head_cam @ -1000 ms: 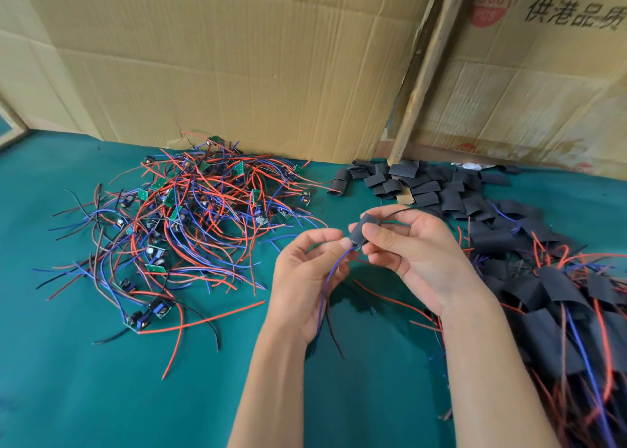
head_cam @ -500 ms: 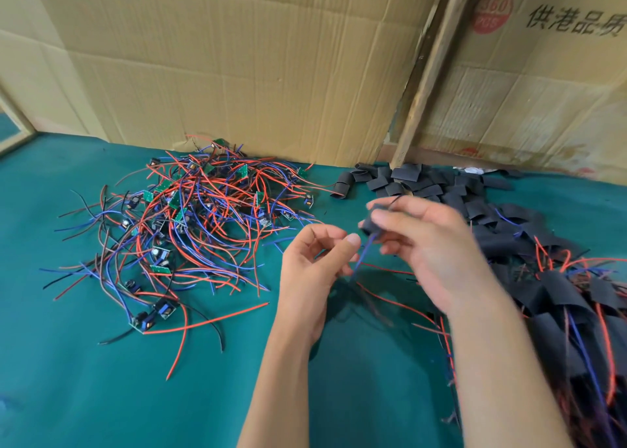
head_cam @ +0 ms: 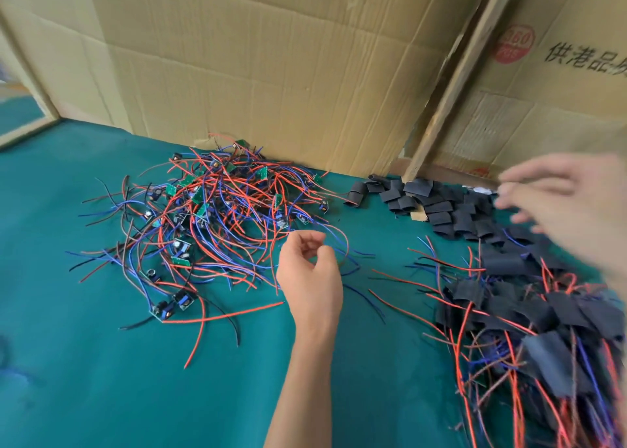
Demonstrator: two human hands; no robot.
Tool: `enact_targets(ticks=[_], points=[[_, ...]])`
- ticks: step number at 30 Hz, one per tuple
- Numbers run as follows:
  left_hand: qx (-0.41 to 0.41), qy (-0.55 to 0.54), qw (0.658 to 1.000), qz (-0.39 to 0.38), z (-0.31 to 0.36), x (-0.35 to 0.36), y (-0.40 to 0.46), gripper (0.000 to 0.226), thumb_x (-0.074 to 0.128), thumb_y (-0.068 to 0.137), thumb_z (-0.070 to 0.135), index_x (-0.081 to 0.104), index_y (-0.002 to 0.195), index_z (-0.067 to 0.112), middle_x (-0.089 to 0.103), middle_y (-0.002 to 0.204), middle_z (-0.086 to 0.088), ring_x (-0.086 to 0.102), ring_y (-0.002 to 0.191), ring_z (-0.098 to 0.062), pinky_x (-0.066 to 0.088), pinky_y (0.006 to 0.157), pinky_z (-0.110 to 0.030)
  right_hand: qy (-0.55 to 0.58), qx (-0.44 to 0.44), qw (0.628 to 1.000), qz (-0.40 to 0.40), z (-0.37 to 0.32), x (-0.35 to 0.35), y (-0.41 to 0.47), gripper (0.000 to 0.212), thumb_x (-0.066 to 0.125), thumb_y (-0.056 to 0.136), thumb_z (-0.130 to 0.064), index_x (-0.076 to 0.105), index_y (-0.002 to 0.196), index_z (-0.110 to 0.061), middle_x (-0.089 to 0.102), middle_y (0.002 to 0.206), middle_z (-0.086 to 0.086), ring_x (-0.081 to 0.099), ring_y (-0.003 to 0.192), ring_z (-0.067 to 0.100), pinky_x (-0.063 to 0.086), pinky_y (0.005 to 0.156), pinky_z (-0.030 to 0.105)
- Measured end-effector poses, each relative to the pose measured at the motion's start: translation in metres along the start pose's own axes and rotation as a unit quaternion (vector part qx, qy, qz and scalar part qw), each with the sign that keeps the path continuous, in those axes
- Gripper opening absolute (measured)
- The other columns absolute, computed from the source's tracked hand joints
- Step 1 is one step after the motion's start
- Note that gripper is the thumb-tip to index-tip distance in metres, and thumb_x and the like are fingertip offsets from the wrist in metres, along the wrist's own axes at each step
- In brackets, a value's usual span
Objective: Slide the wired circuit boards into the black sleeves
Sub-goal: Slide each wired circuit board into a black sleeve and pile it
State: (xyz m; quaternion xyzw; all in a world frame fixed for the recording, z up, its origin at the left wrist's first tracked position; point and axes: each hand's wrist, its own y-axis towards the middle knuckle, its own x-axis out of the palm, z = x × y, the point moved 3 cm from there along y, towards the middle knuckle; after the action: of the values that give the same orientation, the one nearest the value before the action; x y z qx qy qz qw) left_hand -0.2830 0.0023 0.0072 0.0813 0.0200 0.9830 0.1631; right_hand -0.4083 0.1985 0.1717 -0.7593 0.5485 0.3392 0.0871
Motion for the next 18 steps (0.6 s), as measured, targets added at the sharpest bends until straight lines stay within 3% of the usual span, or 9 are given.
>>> enact_targets(ticks=[2, 4, 7, 9, 11, 14, 16, 18], points=[[0.021, 0.036, 0.999, 0.026, 0.002, -0.002, 0.0, 0.02, 0.057, 0.08, -0.003, 0.065, 0.087, 0.014, 0.067, 0.087, 0.0, 0.064, 0.084, -0.019, 0.055, 0.085, -0.047, -0.063, -0.04, 0.988, -0.137, -0.019, 0.068, 0.014, 0.014, 0.072, 0.087, -0.013, 0.076, 0.085, -0.026, 0.077, 0.075, -0.007, 0.074, 0.073, 0.012, 0.057, 0.069, 0.034], [0.031, 0.057, 0.997, 0.041, 0.003, -0.004, 0.0, 0.021, 0.057, 0.079, -0.001, 0.065, 0.087, 0.016, 0.068, 0.088, 0.002, 0.064, 0.086, -0.018, 0.053, 0.086, -0.041, -0.145, -0.087, 0.958, -0.233, -0.027, 0.141, 0.026, 0.018, 0.069, 0.087, -0.016, 0.077, 0.094, -0.03, 0.077, 0.091, -0.008, 0.072, 0.093, 0.018, 0.053, 0.08, 0.032], [0.028, 0.063, 0.997, 0.033, 0.003, -0.005, 0.002, 0.021, 0.056, 0.078, -0.003, 0.065, 0.087, 0.014, 0.068, 0.088, 0.001, 0.064, 0.087, -0.019, 0.051, 0.086, -0.037, -0.21, -0.1, 0.935, -0.266, -0.018, 0.213, 0.047, 0.036, 0.061, 0.093, -0.017, 0.068, 0.127, -0.031, 0.066, 0.131, 0.004, 0.057, 0.124, 0.026, 0.042, 0.094, 0.028], [0.03, 0.07, 0.997, 0.026, 0.004, -0.004, 0.001, 0.022, 0.055, 0.078, -0.004, 0.065, 0.087, 0.013, 0.068, 0.088, 0.001, 0.063, 0.086, -0.02, 0.05, 0.084, -0.033, -0.242, -0.098, 0.929, -0.262, -0.012, 0.236, 0.057, 0.038, 0.059, 0.096, -0.02, 0.065, 0.133, -0.025, 0.061, 0.141, 0.008, 0.051, 0.133, 0.033, 0.04, 0.105, 0.033], [0.032, 0.076, 0.996, 0.022, 0.004, -0.002, 0.001, 0.022, 0.055, 0.077, -0.004, 0.064, 0.085, 0.014, 0.068, 0.086, 0.002, 0.063, 0.083, -0.019, 0.049, 0.079, -0.029, -0.239, -0.099, 0.938, -0.23, -0.008, 0.245, 0.061, 0.03, 0.06, 0.095, -0.021, 0.071, 0.122, -0.018, 0.068, 0.13, 0.012, 0.055, 0.126, 0.036, 0.045, 0.102, 0.036], [0.029, 0.077, 0.996, 0.016, 0.002, 0.0, 0.001, 0.021, 0.056, 0.078, -0.003, 0.065, 0.083, 0.016, 0.067, 0.079, 0.005, 0.062, 0.074, -0.015, 0.047, 0.073, -0.026, -0.156, -0.08, 0.973, -0.151, -0.004, 0.228, 0.063, 0.018, 0.061, 0.087, -0.015, 0.078, 0.087, -0.014, 0.077, 0.092, 0.003, 0.064, 0.105, 0.032, 0.054, 0.089, 0.036], [0.02, 0.066, 0.998, 0.001, 0.0, 0.001, 0.002, 0.021, 0.056, 0.079, -0.002, 0.066, 0.081, 0.017, 0.068, 0.075, 0.006, 0.065, 0.071, -0.014, 0.051, 0.072, -0.028, -0.073, -0.024, 0.993, -0.093, 0.003, 0.204, 0.063, 0.019, 0.063, 0.084, -0.014, 0.078, 0.074, -0.021, 0.076, 0.08, -0.006, 0.068, 0.095, 0.024, 0.055, 0.085, 0.031], [-0.008, 0.022, 0.999, -0.032, -0.002, 0.005, 0.002, 0.021, 0.056, 0.083, 0.0, 0.067, 0.081, 0.017, 0.071, 0.076, 0.001, 0.07, 0.074, -0.021, 0.057, 0.074, -0.035, 0.065, 0.039, 0.995, -0.058, 0.011, 0.176, 0.053, 0.023, 0.064, 0.083, -0.011, 0.077, 0.069, -0.023, 0.074, 0.071, -0.004, 0.071, 0.082, 0.022, 0.059, 0.081, 0.036]])
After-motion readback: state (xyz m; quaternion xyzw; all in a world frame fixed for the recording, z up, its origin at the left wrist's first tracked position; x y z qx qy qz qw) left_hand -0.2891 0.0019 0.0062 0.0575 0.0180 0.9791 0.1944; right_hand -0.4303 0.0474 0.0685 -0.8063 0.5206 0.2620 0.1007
